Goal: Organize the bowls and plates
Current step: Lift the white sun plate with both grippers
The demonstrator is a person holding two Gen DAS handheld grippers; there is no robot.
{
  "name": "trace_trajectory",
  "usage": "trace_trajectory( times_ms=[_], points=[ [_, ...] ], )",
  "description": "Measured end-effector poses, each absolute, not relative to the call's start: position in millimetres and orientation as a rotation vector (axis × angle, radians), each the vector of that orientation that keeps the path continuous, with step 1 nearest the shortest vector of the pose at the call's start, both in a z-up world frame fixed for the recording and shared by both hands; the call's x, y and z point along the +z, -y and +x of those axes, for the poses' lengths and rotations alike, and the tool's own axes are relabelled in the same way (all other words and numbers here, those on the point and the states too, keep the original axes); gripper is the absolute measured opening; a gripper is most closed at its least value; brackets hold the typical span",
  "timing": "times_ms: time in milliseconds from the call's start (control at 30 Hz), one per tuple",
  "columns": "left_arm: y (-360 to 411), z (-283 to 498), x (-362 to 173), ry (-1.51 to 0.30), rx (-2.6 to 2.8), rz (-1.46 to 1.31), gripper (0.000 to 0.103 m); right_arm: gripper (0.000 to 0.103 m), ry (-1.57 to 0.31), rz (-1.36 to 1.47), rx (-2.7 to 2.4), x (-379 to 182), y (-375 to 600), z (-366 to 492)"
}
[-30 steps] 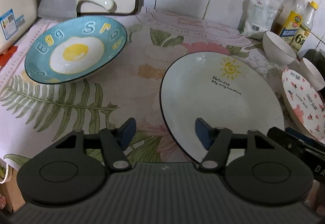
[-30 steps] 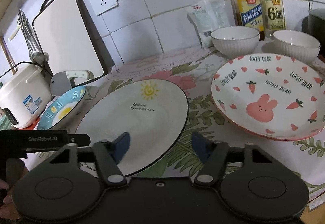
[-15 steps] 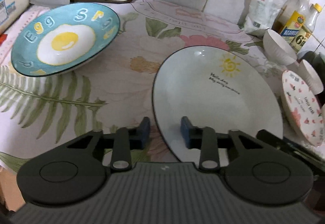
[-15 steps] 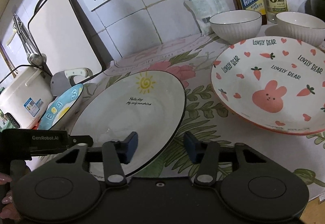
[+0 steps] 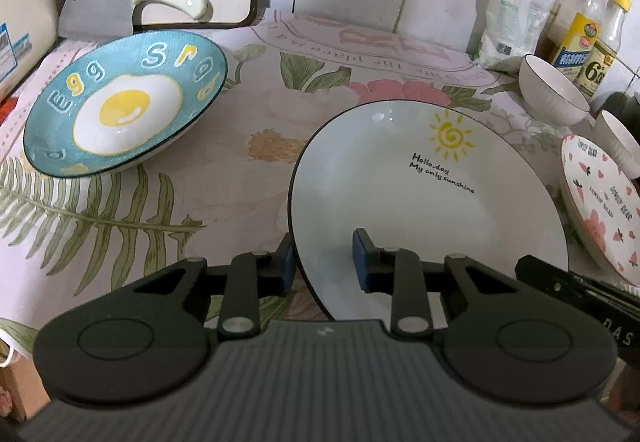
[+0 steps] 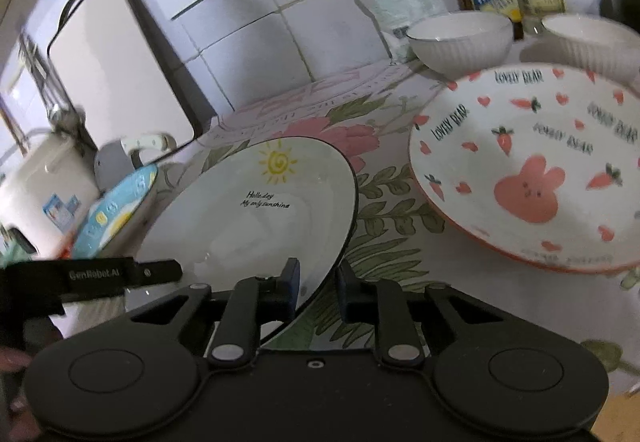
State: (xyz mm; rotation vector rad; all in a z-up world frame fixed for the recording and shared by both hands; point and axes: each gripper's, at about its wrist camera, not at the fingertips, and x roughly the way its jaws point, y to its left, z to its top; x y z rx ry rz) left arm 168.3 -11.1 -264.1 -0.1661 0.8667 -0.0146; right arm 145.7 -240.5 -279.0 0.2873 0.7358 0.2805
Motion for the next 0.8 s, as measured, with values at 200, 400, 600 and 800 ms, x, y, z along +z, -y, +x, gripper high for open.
trace_trajectory(
  times_ms=[200,400,600,800],
  points=[
    [11.9,163.3,-246.6,-0.818,-0.045,-0.142,0.027,0.024,-0.703,0.246,0.299,-263.6,242.2,146.3],
    [3.1,182.4,-216.9,-0.813,-0.049,-0.183,0.027,0.024,-0.679,0.256,0.315,-234.1,243.8,171.0],
    [-7.6,217.6,-189.3,-0.754,-0.05,-0.171,0.027,0.024,-0.647,0.198,0.348,-209.0,234.5,216.1],
    [-14.5,268.2,-194.6,-0.789,-0.025,-0.168,0.027,0.025,-0.693,0.159,0.332,-209.2,222.0,267.7]
  ],
)
